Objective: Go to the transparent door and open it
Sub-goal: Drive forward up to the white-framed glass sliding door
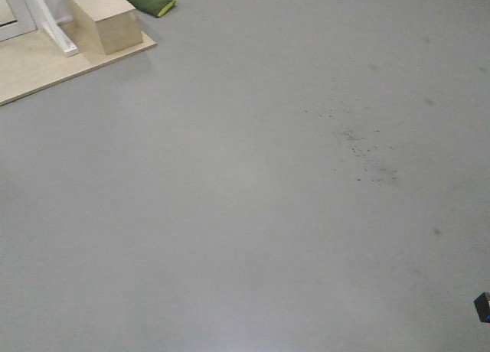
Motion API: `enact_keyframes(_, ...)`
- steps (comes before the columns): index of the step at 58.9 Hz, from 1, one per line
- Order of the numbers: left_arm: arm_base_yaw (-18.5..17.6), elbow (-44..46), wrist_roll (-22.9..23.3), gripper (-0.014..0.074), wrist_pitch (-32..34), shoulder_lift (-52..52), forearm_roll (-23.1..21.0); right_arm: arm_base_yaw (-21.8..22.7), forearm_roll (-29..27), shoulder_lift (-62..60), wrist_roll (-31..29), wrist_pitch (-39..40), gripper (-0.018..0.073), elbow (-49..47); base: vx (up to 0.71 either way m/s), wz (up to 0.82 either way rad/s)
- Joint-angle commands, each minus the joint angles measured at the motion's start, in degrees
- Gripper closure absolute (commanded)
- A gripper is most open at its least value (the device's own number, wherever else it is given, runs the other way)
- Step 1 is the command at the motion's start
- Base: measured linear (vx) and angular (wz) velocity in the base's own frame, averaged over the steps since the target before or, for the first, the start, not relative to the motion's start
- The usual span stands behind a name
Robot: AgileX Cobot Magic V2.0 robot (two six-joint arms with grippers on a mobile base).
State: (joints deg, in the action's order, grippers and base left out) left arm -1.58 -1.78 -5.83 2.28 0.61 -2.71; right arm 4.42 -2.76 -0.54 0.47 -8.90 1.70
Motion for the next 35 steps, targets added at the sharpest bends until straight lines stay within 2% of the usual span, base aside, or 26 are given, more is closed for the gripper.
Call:
enact_keyframes(1, -0.18, -0.93, 0.39, 0.0603, 4.38, 0.86, -0.18, 0.27, 0.03, -0.95, -0.47, 4.82, 0.0565, 0.24, 0.4, 0.51)
enact_keyframes(35, -0.18, -0.93, 0.39, 0.0603, 4.38, 0.86, -0.18, 0.27, 0.03, -0.95, -0.47, 4.82, 0.0565, 0.24, 0.41, 0.44)
